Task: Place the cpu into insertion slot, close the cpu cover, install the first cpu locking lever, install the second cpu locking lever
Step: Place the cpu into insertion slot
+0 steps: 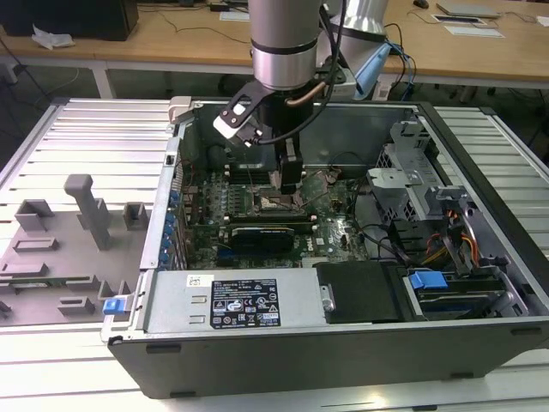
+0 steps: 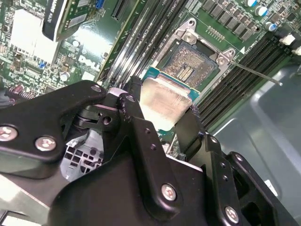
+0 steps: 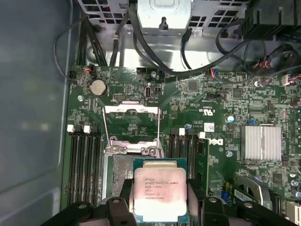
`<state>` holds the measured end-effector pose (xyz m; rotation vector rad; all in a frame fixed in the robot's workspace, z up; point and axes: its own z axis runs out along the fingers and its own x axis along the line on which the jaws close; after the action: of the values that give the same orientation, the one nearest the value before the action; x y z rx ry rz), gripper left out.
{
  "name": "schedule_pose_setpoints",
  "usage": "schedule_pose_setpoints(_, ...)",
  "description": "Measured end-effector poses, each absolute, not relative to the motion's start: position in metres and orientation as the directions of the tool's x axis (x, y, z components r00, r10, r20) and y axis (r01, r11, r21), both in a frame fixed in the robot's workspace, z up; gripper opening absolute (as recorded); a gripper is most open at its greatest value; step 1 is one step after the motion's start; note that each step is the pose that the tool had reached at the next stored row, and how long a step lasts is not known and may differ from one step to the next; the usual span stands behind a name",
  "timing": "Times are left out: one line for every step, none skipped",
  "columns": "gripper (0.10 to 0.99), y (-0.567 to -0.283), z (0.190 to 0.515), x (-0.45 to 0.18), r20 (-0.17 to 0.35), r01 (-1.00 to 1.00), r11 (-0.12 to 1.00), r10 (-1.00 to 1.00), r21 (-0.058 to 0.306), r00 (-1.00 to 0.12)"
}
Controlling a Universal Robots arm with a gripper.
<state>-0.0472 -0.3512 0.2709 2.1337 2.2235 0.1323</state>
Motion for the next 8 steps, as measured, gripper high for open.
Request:
schedule_pose_setpoints(0.541, -0.351, 0.267, -0.048, 0.018, 0.994, 0.040, 0.999, 0.102, -0.042)
schedule_pose_setpoints(0.541, -0.351, 0.263, -0.048, 0.018, 0.994, 0.040, 0.999, 0.103, -0.042)
schedule_pose_setpoints(0.541, -0.351, 0.261, -0.049, 0.018, 0.994, 0.040, 0.999, 0.103, -0.042)
schedule_pose_setpoints(0.541, -0.350, 0.259, -0.049, 0.018, 0.994, 0.040, 0.999, 0.104, -0.042)
schedule_pose_setpoints(0.541, -0.349, 0.255, -0.049, 0.018, 0.994, 0.040, 0.999, 0.105, -0.042)
schedule_pose_setpoints(0.541, -0.348, 0.254, -0.050, 0.018, 0.994, 0.040, 0.999, 0.105, -0.042)
schedule_pose_setpoints(0.541, -0.347, 0.252, -0.050, 0.018, 0.994, 0.040, 0.999, 0.105, -0.042)
schedule_pose_setpoints(0.541, -0.344, 0.250, -0.050, 0.018, 0.994, 0.040, 0.999, 0.105, -0.042)
